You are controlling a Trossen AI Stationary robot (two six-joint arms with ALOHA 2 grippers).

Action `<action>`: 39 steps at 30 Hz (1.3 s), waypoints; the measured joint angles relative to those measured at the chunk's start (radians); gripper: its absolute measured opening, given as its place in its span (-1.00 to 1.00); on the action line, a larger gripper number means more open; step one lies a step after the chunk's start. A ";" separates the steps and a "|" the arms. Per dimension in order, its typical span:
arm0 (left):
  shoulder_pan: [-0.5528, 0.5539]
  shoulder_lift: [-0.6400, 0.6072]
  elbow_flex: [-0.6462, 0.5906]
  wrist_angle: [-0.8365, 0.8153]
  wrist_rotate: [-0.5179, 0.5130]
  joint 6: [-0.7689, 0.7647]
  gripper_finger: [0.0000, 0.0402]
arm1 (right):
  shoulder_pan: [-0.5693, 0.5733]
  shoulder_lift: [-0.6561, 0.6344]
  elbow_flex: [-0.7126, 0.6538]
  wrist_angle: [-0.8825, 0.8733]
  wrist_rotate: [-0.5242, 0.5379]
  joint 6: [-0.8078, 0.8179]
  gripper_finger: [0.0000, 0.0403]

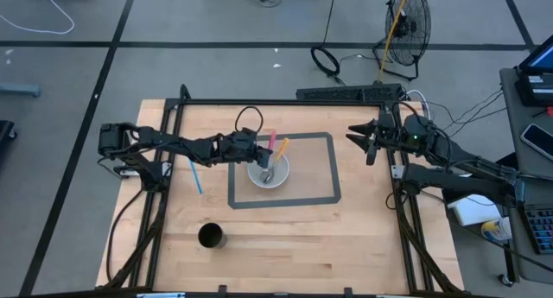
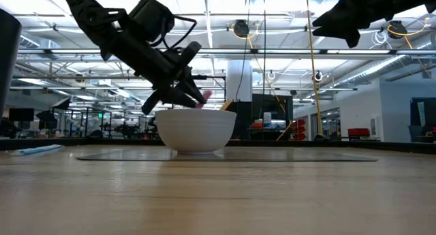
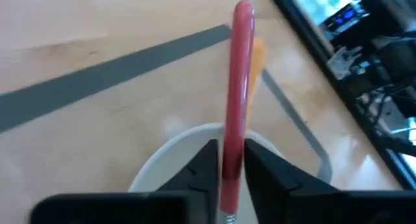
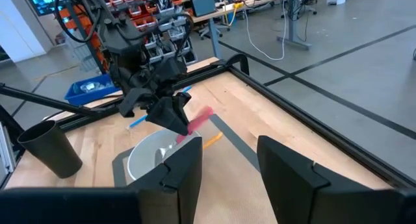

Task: Pick & Place Utensil
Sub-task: Put the pink fork into the bowl on the table mat, then put the black cup at the right side of the bowl on the table mat

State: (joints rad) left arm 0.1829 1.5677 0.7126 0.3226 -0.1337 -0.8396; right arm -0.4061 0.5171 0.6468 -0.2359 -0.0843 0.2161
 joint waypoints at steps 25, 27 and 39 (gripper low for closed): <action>-0.002 0.000 0.002 0.031 0.056 0.064 -0.35 | 0.000 0.000 0.000 0.000 0.000 0.026 -0.30; -0.002 0.000 0.002 0.048 0.062 0.078 -0.35 | 0.000 0.000 0.000 -0.001 0.000 0.026 -0.30; 0.027 -0.271 0.003 -0.170 0.101 0.206 -0.35 | 0.000 0.003 0.000 -0.045 -0.025 0.026 -0.30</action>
State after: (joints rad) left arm 0.2100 1.2965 0.7158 0.1526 -0.0328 -0.6337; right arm -0.4061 0.5202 0.6468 -0.2813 -0.1097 0.2420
